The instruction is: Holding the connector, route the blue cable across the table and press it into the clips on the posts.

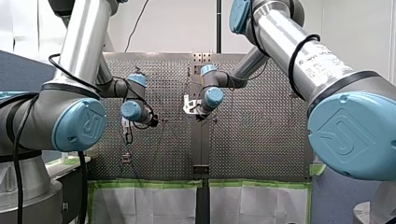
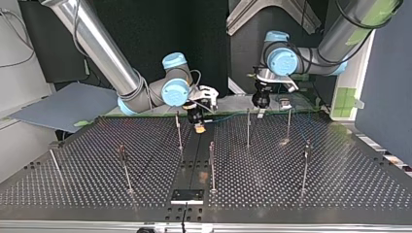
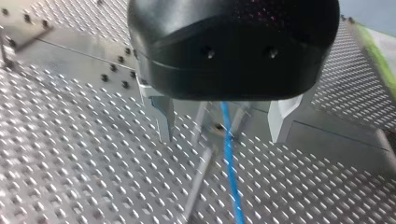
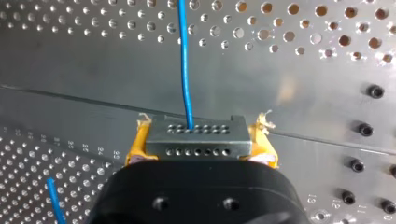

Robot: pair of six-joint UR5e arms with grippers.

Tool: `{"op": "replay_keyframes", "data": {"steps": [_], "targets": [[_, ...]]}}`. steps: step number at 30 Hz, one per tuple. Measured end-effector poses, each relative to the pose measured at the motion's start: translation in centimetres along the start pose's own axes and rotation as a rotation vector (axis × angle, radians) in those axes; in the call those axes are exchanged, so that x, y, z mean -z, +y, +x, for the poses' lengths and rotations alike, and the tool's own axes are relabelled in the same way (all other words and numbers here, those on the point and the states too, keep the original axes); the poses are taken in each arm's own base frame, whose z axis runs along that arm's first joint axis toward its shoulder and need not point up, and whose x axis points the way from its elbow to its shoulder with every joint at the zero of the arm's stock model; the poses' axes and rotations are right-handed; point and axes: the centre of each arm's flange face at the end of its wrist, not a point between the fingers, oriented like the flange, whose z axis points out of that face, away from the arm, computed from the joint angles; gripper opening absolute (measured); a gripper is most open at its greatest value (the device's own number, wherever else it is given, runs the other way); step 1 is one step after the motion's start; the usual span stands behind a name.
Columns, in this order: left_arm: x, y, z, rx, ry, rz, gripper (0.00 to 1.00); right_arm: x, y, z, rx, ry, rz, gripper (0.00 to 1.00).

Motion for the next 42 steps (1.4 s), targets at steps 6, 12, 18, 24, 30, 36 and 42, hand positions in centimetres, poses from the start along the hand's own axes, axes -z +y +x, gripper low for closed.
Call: {"op": "replay_keyframes", "data": {"steps": [6, 12, 18, 24, 30, 36, 42], "targets": [[1.0, -2.3, -1.0, 0.040, -0.033, 0.010, 1.00, 0.0, 0.2, -0.1, -0.002, -0.004, -0.001, 0.00], [2.1, -4.2, -0.6, 0.039, -0.014, 0.005, 1.00, -0.1, 0.5, -0.1, -0.005, -0.005, -0.005, 0.00], [3.0, -5.9, 0.0, 0.019, -0.004, 0.003, 1.00, -0.2, 0.8, 0.0, -0.006, -0.004, -0.008, 0.00], [3.0, -8.7, -0.4, 0.037, -0.049, 0.068, 1.00, -0.2, 0.9, 0.0, -0.006, -0.005, -0.007, 0.00], [2.0, -10.2, -1.9, 0.069, -0.092, 0.093, 1.00, -0.1, 0.9, 0.0, -0.004, -0.005, -0.007, 0.00], [0.1, -10.2, -1.9, 0.081, -0.083, 0.066, 1.00, -0.1, 1.0, 0.1, -0.010, -0.006, -0.008, 0.00], [-1.1, -9.5, -0.3, 0.085, -0.063, 0.040, 1.00, -0.2, 1.6, 0.2, -0.019, -0.009, -0.016, 0.00]]}}
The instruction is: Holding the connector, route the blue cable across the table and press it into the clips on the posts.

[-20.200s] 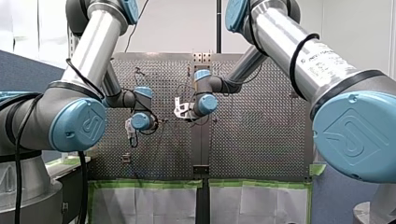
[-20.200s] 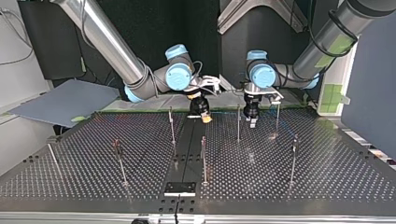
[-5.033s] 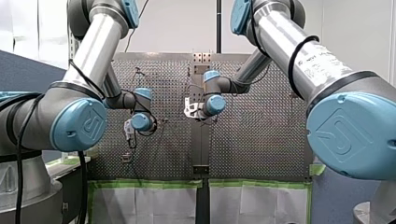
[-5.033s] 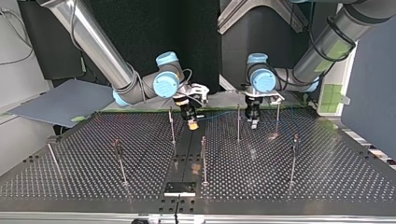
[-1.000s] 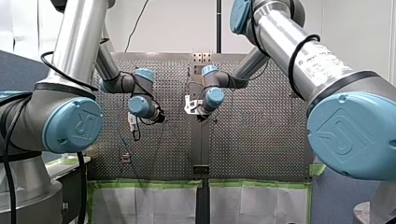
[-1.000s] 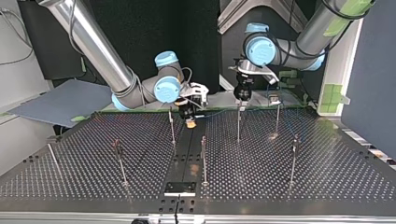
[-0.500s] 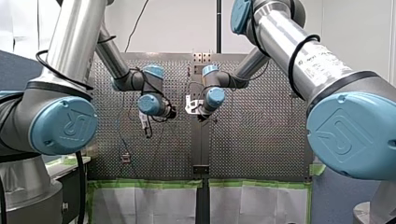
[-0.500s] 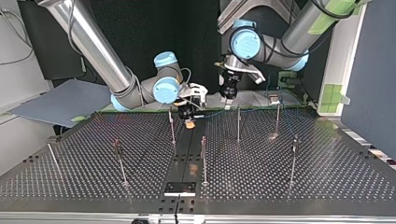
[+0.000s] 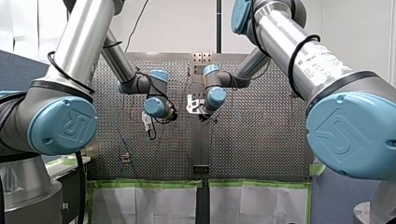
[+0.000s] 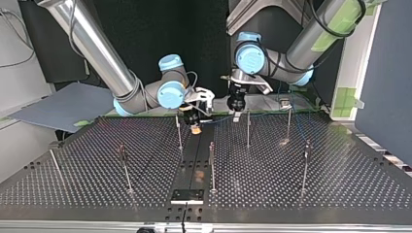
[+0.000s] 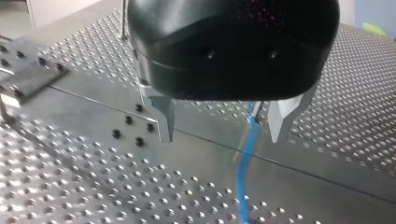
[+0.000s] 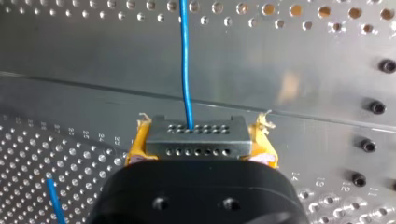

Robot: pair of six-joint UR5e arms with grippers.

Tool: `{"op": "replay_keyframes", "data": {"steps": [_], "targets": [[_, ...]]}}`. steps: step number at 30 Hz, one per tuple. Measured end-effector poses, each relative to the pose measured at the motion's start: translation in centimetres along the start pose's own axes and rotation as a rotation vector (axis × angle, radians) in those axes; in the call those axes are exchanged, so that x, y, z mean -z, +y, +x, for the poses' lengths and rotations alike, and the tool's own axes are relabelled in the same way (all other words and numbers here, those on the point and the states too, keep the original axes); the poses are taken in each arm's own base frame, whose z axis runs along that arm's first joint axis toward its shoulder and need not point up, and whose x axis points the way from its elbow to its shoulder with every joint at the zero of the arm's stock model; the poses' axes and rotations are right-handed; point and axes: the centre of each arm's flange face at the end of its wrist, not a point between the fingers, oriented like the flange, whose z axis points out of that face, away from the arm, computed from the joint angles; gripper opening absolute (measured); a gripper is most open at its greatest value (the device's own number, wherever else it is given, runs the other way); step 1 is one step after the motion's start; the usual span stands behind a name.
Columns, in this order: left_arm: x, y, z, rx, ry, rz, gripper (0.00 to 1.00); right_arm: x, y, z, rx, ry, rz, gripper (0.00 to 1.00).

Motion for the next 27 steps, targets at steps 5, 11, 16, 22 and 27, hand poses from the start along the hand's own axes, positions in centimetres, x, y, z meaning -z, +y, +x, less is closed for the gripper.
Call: {"op": "replay_keyframes", "data": {"steps": [5, 11, 16, 22, 27], "targets": [[-0.5, 0.5, 0.9, 0.001, 0.012, -0.002, 1.00, 0.0, 0.1, 0.0, -0.001, 0.001, -0.002, 0.00], [-2.1, 0.4, 1.9, 0.001, 0.016, 0.004, 1.00, 0.0, 0.1, 0.0, -0.001, 0.001, -0.001, 0.00], [-3.7, 0.1, 1.0, 0.006, -0.015, 0.006, 1.00, 0.0, 0.0, 0.0, 0.000, 0.001, 0.001, 0.00], [-5.2, -0.2, 0.4, 0.004, -0.021, 0.005, 1.00, 0.0, 0.0, 0.0, 0.002, 0.001, 0.003, 0.00], [-5.9, 0.3, 1.9, -0.008, 0.011, -0.017, 1.00, 0.0, 0.0, 0.0, 0.002, 0.000, 0.004, 0.00]]}}
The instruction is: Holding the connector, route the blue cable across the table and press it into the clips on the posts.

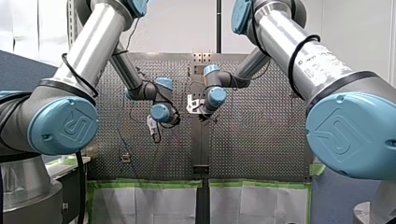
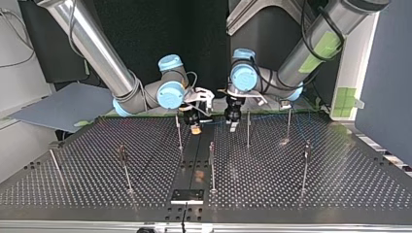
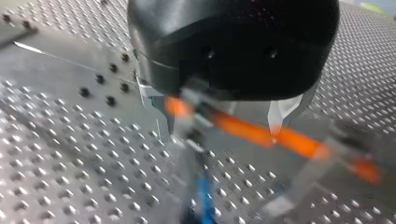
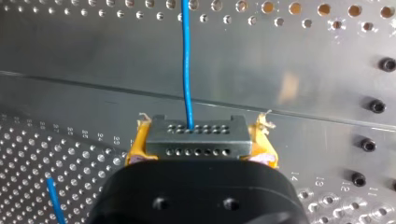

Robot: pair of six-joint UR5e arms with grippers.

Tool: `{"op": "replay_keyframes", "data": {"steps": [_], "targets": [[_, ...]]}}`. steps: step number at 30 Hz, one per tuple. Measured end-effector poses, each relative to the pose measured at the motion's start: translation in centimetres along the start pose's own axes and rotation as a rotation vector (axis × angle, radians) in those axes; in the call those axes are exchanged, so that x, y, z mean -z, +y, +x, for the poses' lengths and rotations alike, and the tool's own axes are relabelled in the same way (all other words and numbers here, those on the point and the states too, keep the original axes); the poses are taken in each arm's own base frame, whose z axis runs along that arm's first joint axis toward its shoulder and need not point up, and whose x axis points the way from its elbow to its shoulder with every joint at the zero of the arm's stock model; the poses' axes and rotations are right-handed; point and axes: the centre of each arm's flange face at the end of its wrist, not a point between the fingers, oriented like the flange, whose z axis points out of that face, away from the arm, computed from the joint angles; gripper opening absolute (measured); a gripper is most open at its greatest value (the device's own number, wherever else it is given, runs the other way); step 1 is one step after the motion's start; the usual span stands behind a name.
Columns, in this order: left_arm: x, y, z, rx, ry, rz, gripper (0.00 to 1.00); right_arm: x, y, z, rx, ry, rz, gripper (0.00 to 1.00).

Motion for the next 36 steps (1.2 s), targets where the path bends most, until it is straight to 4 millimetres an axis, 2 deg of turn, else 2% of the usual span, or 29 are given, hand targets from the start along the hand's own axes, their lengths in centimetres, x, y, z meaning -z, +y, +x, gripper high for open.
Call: {"op": "replay_keyframes", "data": {"steps": [9, 10, 11, 12, 13, 14, 15, 16, 17, 19, 20, 22, 33, 36], "targets": [[-0.4, 0.1, 0.6, -0.006, 0.006, -0.020, 1.00, 0.0, 0.0, 0.0, 0.001, 0.000, 0.003, 0.00], [-0.3, 0.1, 0.6, -0.009, 0.006, -0.022, 0.91, 0.0, 0.0, 0.0, 0.001, 0.000, 0.003, 0.00], [-0.3, 0.0, 0.7, -0.012, 0.005, -0.024, 0.91, 0.0, 0.0, 0.0, 0.001, 0.000, 0.003, 0.00], [-0.3, 0.0, 0.7, -0.017, 0.005, -0.027, 0.73, 0.0, 0.0, 0.0, 0.001, 0.000, 0.003, 0.00], [-0.2, 0.0, 0.7, -0.024, 0.004, -0.032, 0.62, 0.0, 0.0, 0.0, 0.001, 0.000, 0.003, 0.00], [-0.2, -0.1, 0.7, -0.029, 0.002, -0.036, 0.62, 0.0, 0.0, 0.0, 0.002, -0.001, 0.003, 0.00], [-0.2, -0.1, 0.7, -0.034, 0.000, -0.040, 0.50, 0.0, 0.0, 0.0, 0.002, -0.001, 0.003, 0.00], [-0.1, -0.2, 0.7, -0.040, -0.003, -0.045, 0.34, 0.0, 0.0, 0.0, 0.002, -0.001, 0.003, 0.00], [-0.1, -0.3, 0.7, -0.043, -0.005, -0.048, 0.34, 0.0, 0.0, 0.0, 0.002, -0.001, 0.003, 0.00], [0.0, -0.4, 0.7, -0.047, -0.011, -0.052, 0.12, 0.0, 0.0, 0.0, 0.002, 0.000, 0.003, 0.00], [0.0, -0.5, 0.7, -0.048, -0.014, -0.054, 0.12, 0.0, 0.0, 0.0, 0.002, 0.000, 0.003, 0.00], [0.1, -0.7, 0.7, -0.050, -0.019, -0.059, 0.03, 0.0, 0.0, 0.0, 0.002, 0.000, 0.003, 0.00], [0.4, -1.4, 0.9, -0.051, -0.019, -0.056, 0.00, 0.0, 0.0, 0.0, 0.002, 0.000, 0.004, 0.00], [0.6, -1.5, 0.6, -0.050, -0.025, -0.065, 0.00, 0.3, 0.0, 0.6, 0.002, 0.003, 0.004, 0.00]]}}
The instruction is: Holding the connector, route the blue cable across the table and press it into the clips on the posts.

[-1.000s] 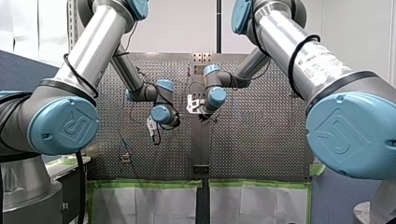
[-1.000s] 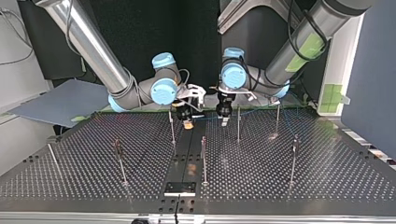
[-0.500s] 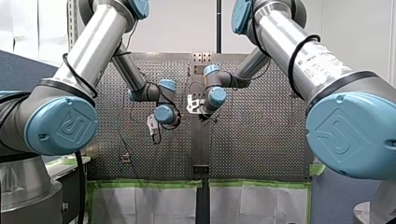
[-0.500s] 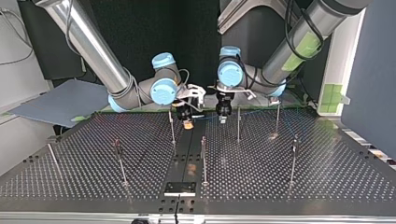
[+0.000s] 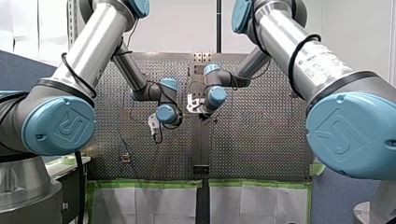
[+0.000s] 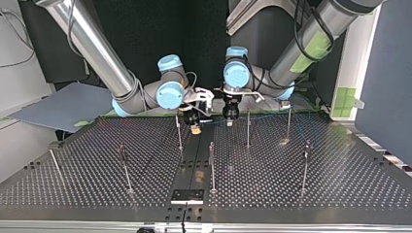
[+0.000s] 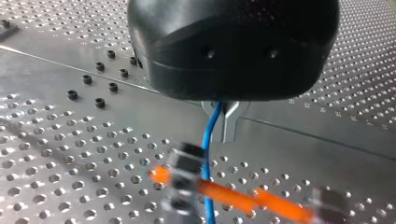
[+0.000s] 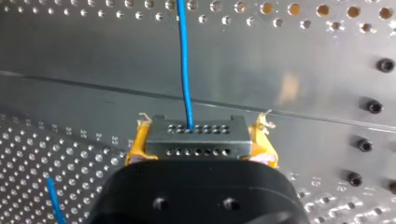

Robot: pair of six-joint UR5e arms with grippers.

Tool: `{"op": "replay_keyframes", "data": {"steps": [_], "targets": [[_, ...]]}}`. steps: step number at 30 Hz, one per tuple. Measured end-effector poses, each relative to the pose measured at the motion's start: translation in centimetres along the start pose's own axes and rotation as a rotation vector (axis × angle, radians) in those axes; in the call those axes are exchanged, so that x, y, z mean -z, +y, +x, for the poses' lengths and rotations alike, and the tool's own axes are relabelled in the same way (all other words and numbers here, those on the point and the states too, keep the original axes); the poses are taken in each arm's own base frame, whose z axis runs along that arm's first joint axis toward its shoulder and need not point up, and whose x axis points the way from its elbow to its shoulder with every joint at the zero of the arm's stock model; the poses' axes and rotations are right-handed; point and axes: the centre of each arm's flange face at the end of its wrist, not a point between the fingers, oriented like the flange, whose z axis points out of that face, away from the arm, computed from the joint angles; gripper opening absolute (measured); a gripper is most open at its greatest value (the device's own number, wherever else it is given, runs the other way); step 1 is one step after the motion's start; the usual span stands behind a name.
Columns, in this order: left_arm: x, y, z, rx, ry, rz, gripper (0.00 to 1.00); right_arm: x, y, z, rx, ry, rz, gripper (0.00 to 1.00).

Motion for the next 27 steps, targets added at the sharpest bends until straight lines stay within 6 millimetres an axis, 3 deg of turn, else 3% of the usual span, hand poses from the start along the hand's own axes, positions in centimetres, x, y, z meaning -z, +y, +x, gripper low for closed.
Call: {"op": "replay_keyframes", "data": {"steps": [11, 27], "targets": [[1.7, -1.5, -3.9, 0.011, -0.038, -0.006, 0.00, 3.1, 0.0, 5.6, -0.042, 0.062, 0.005, 0.00], [4.6, -3.0, -10.7, 0.042, -0.117, -0.020, 0.00, 8.5, 0.3, 11.3, -0.118, 0.091, 0.007, 0.00]]}}
